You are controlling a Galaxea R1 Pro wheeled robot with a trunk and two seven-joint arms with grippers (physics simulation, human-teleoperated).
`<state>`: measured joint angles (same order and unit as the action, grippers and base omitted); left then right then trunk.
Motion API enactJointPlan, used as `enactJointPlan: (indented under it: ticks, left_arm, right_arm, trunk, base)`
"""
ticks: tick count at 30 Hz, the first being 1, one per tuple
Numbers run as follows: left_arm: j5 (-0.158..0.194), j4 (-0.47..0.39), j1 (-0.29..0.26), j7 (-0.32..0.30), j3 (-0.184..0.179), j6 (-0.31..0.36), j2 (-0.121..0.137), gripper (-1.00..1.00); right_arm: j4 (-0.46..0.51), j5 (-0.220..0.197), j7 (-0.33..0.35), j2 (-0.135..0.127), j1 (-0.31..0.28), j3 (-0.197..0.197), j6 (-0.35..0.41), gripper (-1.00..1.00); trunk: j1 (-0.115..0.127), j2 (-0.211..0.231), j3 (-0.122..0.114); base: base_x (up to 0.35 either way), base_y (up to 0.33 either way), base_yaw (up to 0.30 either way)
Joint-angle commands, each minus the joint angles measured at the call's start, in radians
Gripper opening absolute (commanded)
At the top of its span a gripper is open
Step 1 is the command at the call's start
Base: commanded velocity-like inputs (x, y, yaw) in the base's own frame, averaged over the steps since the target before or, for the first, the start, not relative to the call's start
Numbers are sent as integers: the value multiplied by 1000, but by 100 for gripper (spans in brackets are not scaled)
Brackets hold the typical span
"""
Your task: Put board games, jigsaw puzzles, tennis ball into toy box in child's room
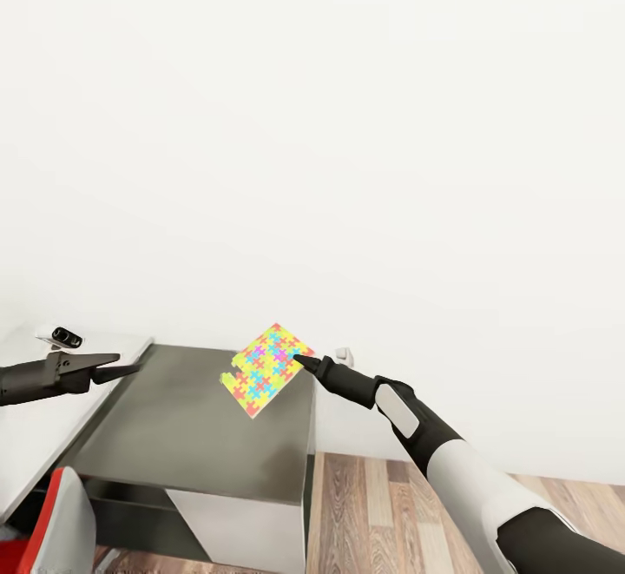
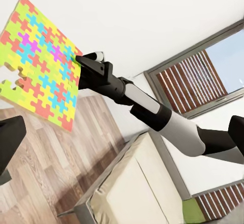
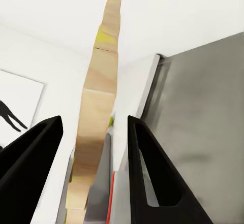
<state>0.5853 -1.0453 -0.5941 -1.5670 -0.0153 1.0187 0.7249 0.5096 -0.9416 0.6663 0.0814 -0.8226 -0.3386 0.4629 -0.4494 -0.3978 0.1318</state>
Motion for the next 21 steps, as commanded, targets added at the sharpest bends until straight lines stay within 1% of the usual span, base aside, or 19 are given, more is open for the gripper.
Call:
enactJointPlan:
  ticks: [1,21]
  left_arm:
    - [1,0,-1,-4,-2,11,1,100]
    - [1,-2,-1,-4,-2,11,1,100]
  right_arm:
    - [0,-10,-1,-1,-1,-2,6,-100]
    - [0,-10,0,-1,-1,-2,5,-100]
  trunk:
    - [-1,-2,2]
    - [-1,-2,-6]
  base:
    - [0,0,241]
    - [0,0,267]
